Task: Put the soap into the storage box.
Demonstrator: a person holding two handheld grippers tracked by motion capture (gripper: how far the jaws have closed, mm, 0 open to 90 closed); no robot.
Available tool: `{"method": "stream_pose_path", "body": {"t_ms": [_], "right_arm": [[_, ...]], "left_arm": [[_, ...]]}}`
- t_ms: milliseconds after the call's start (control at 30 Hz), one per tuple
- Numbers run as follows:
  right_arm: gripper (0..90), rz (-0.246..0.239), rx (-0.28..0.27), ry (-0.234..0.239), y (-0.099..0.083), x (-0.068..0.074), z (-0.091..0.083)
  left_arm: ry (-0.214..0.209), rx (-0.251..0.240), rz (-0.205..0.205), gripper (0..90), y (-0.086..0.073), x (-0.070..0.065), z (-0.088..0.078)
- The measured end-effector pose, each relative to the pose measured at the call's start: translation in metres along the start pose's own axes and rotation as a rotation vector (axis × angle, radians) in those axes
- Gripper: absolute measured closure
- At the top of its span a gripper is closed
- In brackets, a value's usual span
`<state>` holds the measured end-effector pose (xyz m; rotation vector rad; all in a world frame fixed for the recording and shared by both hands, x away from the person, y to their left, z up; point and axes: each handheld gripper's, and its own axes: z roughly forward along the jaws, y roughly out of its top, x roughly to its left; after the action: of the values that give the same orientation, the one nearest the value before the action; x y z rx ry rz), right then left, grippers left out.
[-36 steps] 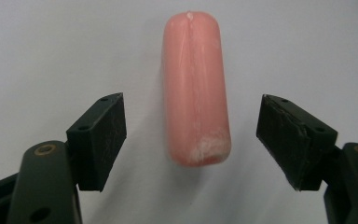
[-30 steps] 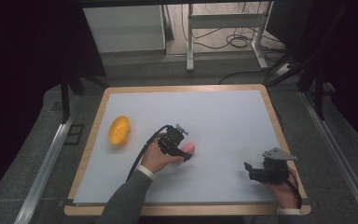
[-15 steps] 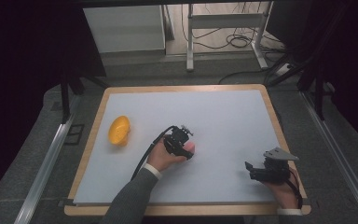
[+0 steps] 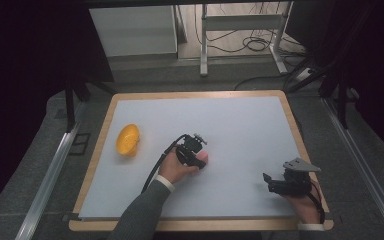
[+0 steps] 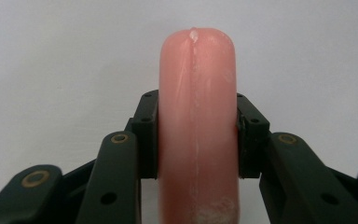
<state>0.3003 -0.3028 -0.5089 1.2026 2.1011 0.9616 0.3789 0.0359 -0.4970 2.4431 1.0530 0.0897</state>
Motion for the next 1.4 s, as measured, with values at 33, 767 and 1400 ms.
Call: {"method": "stream_pose_path", "body": {"t_ms": [33, 767, 1400], "right_arm": [[8.9, -0.002, -0.001, -0.001, 0.000, 0.000, 0.000], [8.9, 0.000, 0.005, -0.008, -0.001, 0.000, 0.001], [8.9, -0.005, 0.012, -0.007, -0.001, 0.000, 0.002]], "left_arm": [[-0.001, -0.008, -0.001, 60.2, -0.001, 0.001, -0.001], [0.009, -0.069, -0.035, 60.3, -0.016, 0.020, -0.032], [0.025, -0.087, -0.071, 60.3, -0.028, 0.038, -0.047]]}}
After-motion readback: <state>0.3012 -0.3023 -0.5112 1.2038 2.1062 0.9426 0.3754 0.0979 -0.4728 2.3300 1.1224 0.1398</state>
